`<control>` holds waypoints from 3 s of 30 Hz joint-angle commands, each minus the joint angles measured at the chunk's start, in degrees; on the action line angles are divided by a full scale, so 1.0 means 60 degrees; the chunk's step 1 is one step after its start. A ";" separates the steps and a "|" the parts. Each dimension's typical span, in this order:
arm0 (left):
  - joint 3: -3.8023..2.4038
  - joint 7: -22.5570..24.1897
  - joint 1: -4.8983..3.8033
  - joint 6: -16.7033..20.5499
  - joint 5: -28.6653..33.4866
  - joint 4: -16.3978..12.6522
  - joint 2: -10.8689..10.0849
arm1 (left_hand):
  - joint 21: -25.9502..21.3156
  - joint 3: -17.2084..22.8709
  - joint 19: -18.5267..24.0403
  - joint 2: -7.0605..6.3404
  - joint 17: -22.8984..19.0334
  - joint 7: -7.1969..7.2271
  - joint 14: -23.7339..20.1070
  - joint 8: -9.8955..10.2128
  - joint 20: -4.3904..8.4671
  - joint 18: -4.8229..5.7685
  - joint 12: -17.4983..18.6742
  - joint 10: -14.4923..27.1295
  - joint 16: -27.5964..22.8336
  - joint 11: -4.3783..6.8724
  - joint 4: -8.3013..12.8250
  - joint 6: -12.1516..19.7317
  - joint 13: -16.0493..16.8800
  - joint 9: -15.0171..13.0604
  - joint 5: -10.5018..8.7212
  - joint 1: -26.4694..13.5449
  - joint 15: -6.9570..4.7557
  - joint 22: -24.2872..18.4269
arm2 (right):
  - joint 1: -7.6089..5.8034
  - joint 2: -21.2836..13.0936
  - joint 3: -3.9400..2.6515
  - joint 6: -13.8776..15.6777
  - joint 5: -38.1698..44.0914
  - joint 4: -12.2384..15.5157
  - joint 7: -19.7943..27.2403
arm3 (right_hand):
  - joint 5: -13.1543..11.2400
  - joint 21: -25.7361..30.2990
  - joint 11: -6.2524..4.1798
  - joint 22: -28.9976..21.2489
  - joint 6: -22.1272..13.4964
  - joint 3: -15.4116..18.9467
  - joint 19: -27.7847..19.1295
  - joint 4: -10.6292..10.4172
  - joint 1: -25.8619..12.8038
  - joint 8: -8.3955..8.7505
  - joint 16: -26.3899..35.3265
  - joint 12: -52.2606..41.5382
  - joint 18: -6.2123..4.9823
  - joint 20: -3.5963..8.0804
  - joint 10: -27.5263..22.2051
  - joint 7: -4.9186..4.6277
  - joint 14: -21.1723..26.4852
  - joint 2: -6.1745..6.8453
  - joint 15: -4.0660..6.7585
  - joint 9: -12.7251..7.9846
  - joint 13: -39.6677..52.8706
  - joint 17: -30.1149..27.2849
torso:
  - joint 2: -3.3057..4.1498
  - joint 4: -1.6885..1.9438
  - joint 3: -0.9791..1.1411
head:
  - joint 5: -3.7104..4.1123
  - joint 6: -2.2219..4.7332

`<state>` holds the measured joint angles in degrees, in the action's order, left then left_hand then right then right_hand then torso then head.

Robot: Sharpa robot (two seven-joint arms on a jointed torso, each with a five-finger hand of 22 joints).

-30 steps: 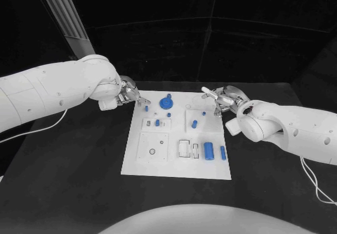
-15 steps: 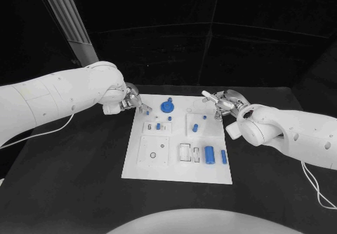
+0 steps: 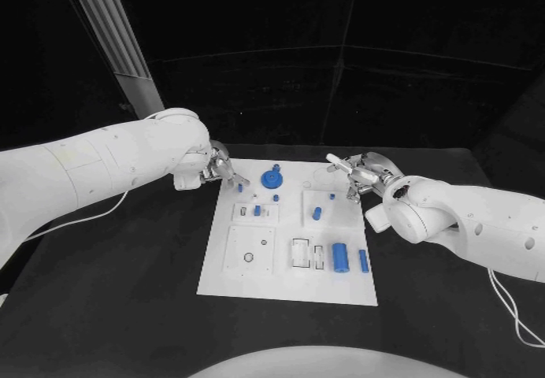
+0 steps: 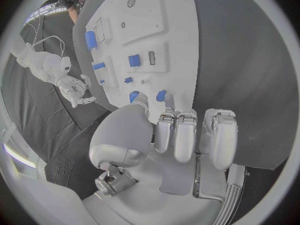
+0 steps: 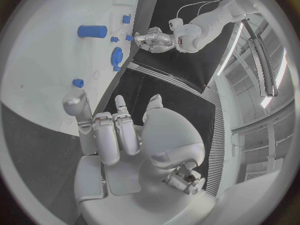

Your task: Assemble the parts on the task board

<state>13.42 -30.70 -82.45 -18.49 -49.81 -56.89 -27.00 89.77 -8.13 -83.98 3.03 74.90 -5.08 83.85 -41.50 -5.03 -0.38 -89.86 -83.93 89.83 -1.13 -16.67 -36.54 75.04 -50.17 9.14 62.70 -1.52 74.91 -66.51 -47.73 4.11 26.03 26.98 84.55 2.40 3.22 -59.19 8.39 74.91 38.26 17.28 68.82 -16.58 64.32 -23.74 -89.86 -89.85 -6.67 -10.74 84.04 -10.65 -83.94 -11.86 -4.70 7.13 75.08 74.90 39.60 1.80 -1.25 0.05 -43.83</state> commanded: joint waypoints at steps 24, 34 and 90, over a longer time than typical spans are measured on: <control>-0.0002 0.0198 0.0205 -0.0041 -0.0164 0.0729 0.0550 | 0.0038 0.0003 -0.1004 0.0499 0.2516 -0.0017 0.1025 0.0120 -0.0098 0.0063 -0.0023 -0.1011 0.0029 -0.0082 0.0020 -0.0047 0.2494 0.0095 -0.0075 0.0586 0.0074 0.2514 | -0.0016 0.0025 -0.0005 0.0078 0.0021 0.0049 0.0108 | 0.0051 0.0049 -0.0086 0.0723 0.0022 0.0049 -0.0012 0.0005 0.0092 -0.0039 -0.0023 -0.0024 -0.0056 0.0040 0.0994 -0.0235 -0.1009 0.0023 0.0065 0.0008 0.2487 0.2516 | -0.0002 0.0012 0.0005 | -0.0089 0.0123; -0.0002 0.0108 0.0229 -0.0091 -0.0164 0.0793 0.0571 | 0.0038 0.0009 -0.1004 0.0580 0.2516 -0.0019 0.1025 0.0137 -0.0098 0.0063 -0.0023 -0.1011 0.0029 -0.0083 0.0018 -0.0048 0.2494 0.0131 0.0088 0.0857 0.0073 0.2514 | -0.0016 0.0027 -0.0005 0.0082 0.0021 0.0052 0.0108 | 0.0051 0.0049 -0.0086 0.0723 0.0022 0.0049 -0.0012 0.0005 0.0092 -0.0039 -0.0023 -0.0024 -0.0056 0.0040 0.0994 -0.0235 -0.1009 0.0023 0.0065 0.0008 0.2487 0.2516 | 0.0001 0.0006 0.0004 | -0.0074 0.0100; -0.0002 0.0483 0.0308 -0.0209 -0.0165 0.1063 0.0784 | 0.0038 0.2417 -0.1004 0.0290 0.2516 0.0176 0.1025 0.0312 0.0044 0.0063 -0.0023 -0.1011 0.0029 0.0086 0.0259 -0.0185 0.2494 0.0485 0.3326 0.2980 -0.0112 0.2514 | -0.0016 0.0002 -0.0005 0.0153 0.0021 0.0071 0.0029 | 0.0061 0.0090 -0.0093 0.0715 0.0021 0.0067 -0.0028 0.0001 0.0108 -0.0073 -0.0023 -0.0024 -0.0062 0.0047 0.0994 -0.0228 -0.1009 0.0013 0.0072 0.0003 0.2487 0.2516 | 0.0005 0.0010 0.0007 | 0.0088 -0.0135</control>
<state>13.40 -29.04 -80.57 -19.12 -50.44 -50.48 -22.29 89.77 5.55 -84.05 4.88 74.90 -4.24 84.06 -39.39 -5.11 -0.38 -89.94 -83.94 89.83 -1.13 -15.48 -37.38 75.05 -47.04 28.83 79.72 -1.76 74.91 -66.52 -47.73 4.10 26.56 26.98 84.93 2.30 3.22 -58.93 8.39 74.90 38.26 17.28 68.82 -16.59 64.32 -23.97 -89.86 -89.85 -6.67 -10.74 84.03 -10.65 -83.95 -11.86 -4.70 7.11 75.08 74.90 39.61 1.83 -1.21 0.57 -44.64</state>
